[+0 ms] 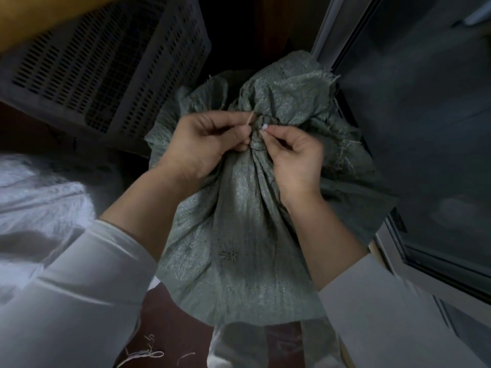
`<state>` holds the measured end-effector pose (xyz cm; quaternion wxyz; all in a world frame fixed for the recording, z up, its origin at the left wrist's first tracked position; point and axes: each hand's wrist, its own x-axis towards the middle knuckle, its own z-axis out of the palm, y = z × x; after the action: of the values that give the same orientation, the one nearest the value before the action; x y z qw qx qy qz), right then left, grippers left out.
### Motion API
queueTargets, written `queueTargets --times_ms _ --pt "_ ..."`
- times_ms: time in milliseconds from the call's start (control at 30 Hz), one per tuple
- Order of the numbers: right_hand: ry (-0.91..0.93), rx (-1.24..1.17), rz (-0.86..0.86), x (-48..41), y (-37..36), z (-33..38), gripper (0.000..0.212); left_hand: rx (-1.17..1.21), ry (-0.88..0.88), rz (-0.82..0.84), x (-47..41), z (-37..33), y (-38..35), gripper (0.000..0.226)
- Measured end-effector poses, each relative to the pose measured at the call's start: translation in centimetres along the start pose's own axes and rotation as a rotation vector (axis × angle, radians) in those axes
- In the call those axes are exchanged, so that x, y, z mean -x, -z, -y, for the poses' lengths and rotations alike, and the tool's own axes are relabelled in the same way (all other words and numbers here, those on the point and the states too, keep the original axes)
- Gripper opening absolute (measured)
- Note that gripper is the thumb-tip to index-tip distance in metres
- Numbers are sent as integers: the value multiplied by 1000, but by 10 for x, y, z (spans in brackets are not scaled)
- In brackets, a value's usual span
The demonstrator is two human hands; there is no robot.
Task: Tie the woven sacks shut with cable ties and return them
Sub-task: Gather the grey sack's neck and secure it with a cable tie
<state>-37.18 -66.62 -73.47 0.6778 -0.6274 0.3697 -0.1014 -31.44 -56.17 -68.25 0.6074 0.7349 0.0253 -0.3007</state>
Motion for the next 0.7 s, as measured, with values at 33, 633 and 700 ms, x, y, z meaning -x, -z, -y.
queueTargets --times_ms 33,633,700 --pt "-7 -12 2 1 0 0 9 5 -8 -20 -1 0 0 25" --pt "-113 -290 50 2 1 -3 19 -712 -301 -87 -12 -2 -7 8" --pt "-110 -291 42 2 1 -3 19 -700 -277 -86 -14 -3 -7 8"
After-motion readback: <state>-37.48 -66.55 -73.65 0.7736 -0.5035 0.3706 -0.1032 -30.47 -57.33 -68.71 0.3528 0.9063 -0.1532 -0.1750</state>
